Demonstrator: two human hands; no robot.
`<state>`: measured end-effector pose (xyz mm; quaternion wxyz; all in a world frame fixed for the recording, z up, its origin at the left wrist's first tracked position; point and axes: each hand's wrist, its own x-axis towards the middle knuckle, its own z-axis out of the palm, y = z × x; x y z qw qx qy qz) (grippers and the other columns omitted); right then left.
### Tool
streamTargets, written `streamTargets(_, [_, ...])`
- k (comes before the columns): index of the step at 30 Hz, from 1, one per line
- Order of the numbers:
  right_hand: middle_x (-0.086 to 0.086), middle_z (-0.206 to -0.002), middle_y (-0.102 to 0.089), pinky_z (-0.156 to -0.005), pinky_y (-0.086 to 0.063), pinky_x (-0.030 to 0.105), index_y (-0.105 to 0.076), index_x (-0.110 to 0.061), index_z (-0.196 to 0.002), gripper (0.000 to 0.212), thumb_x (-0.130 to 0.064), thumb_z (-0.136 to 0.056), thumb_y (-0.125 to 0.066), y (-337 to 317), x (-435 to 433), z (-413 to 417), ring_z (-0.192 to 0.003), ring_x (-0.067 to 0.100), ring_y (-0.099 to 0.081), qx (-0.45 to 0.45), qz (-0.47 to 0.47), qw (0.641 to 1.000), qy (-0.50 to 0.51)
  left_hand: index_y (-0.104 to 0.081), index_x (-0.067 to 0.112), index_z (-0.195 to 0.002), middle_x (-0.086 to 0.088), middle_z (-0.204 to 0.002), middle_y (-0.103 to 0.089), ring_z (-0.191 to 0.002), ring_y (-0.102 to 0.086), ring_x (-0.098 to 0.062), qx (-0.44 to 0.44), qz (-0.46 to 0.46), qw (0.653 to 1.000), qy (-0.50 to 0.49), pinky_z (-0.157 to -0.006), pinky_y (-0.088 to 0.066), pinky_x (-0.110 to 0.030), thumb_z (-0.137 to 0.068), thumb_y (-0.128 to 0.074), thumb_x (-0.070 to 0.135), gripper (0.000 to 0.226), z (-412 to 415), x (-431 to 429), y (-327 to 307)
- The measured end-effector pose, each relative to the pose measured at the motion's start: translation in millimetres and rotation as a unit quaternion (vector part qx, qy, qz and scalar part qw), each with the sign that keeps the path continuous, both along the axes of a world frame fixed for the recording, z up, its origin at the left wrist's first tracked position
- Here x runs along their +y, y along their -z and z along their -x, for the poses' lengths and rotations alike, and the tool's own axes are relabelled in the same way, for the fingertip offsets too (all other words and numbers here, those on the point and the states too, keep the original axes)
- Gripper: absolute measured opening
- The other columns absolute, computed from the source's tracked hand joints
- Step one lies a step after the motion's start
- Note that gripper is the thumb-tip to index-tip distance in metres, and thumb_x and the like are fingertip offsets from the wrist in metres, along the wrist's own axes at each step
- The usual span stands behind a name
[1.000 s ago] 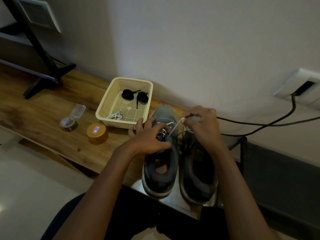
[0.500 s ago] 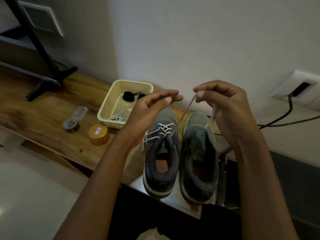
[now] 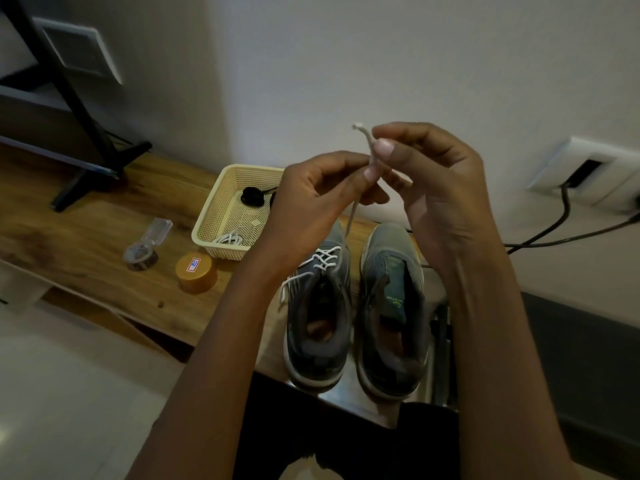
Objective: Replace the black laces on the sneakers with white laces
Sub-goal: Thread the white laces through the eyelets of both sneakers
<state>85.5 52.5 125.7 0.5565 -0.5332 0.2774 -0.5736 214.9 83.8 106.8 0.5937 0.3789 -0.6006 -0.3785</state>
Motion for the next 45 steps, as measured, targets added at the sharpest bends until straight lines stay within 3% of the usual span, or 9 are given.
streamTargets(6, [0.005, -0.076, -0.070, -0.060, -0.053, 0.029, -0.068, -0.004, -0.086, 0.013, 0.005, -0.078, -0.064, 5, 2, -1, -0.079, 0.023, -0.061, 0.032, -0.015, 0.999, -0.013, -0.069, 0.012, -0.093, 0.006, -0.066, -0.068, -0.068, -0.067, -0.007, -0.031, -0.034, 0.999, -0.020, -0.069, -0.051, -0.017, -0.090, -0.059, 0.011, 0.010, -1, -2, 8])
streamTargets(9, [0.001, -0.074, -0.068, -0.067, -0.049, 0.028, -0.071, -0.009, -0.084, 0.019, 0.006, -0.078, -0.061, 8, -2, -3, -0.076, 0.016, -0.057, 0.041, -0.028, 0.998, 0.042, -0.068, 0.017, -0.100, 0.004, -0.085, -0.070, -0.085, -0.067, -0.010, -0.064, -0.088, 0.993, -0.050, -0.082, -0.052, -0.022, -0.094, -0.056, 0.020, 0.014, -4, -9, 20])
streamTargets(15, [0.001, -0.072, -0.061, -0.060, -0.044, 0.018, -0.066, -0.012, -0.075, 0.020, 0.006, -0.079, -0.060, 17, -2, 1, -0.062, 0.006, -0.049, 0.100, -0.027, 0.973, 0.205, -0.057, 0.018, -0.090, 0.004, -0.086, -0.059, -0.087, -0.060, -0.018, -0.295, -0.320, 0.889, -0.139, -0.078, -0.050, -0.035, -0.089, -0.061, 0.038, 0.021, -21, -3, 83])
streamTargets(19, [0.002, -0.067, -0.059, -0.061, -0.046, 0.024, -0.059, -0.017, -0.068, 0.021, 0.002, -0.076, -0.062, 39, 5, -6, -0.063, 0.013, -0.052, 0.195, -0.018, 0.953, 0.232, -0.058, 0.025, -0.078, 0.009, -0.077, -0.060, -0.085, -0.062, -0.016, -0.328, -0.328, 0.873, -0.153, -0.079, -0.052, -0.037, -0.076, -0.076, 0.033, 0.020, -22, 15, 102])
streamTargets(22, [0.002, -0.068, -0.060, -0.056, -0.044, 0.016, -0.058, -0.016, -0.068, 0.023, 0.004, -0.077, -0.064, 68, 16, -19, -0.063, 0.013, -0.054, 0.246, -0.051, 0.947, 0.200, -0.069, 0.023, -0.079, 0.005, -0.082, -0.067, -0.084, -0.063, -0.014, -0.352, -0.309, 0.864, -0.188, -0.078, -0.053, -0.037, -0.078, -0.075, 0.033, 0.012, -24, 19, 99])
streamTargets(29, [0.006, -0.089, -0.072, -0.071, -0.051, 0.026, -0.074, -0.008, -0.087, 0.012, -0.003, -0.079, -0.066, 112, 17, -30, -0.078, 0.015, -0.063, 0.434, -0.025, 0.889, 0.139, -0.073, 0.012, -0.090, -0.008, -0.086, -0.071, -0.084, -0.067, -0.023, -0.270, -0.342, 0.881, -0.185, -0.078, -0.057, -0.044, -0.085, -0.069, 0.020, 0.011, -32, 13, 106])
streamTargets(31, [0.005, -0.089, -0.070, -0.065, -0.042, 0.018, -0.073, -0.009, -0.085, 0.009, -0.004, -0.081, -0.066, 115, 15, -32, -0.080, 0.013, -0.058, 0.455, -0.011, 0.880, 0.136, -0.072, 0.008, -0.093, -0.013, -0.090, -0.071, -0.087, -0.068, -0.028, -0.228, -0.364, 0.886, -0.172, -0.081, -0.056, -0.046, -0.086, -0.067, 0.015, 0.011, -36, 11, 109])
streamTargets(36, [0.000, -0.111, -0.050, -0.079, -0.023, 0.023, -0.070, -0.014, -0.097, 0.013, -0.018, -0.088, -0.061, 122, 15, -37, -0.109, 0.020, -0.035, 0.575, 0.059, 0.803, 0.148, -0.070, -0.002, -0.096, -0.023, -0.096, -0.069, -0.088, -0.067, -0.036, -0.157, -0.399, 0.892, -0.144, -0.082, -0.056, -0.046, -0.090, -0.061, 0.007, 0.014, -40, 8, 108])
streamTargets(45, [0.005, -0.119, -0.046, -0.080, -0.019, 0.027, -0.063, -0.011, -0.098, 0.016, -0.017, -0.089, -0.052, 128, 24, -48, -0.110, 0.024, -0.031, 0.615, 0.100, 0.767, 0.152, -0.068, -0.004, -0.097, -0.025, -0.099, -0.067, -0.086, -0.064, -0.032, -0.117, -0.419, 0.890, -0.136, -0.074, -0.054, -0.036, -0.091, -0.058, 0.005, 0.015, -41, 8, 107])
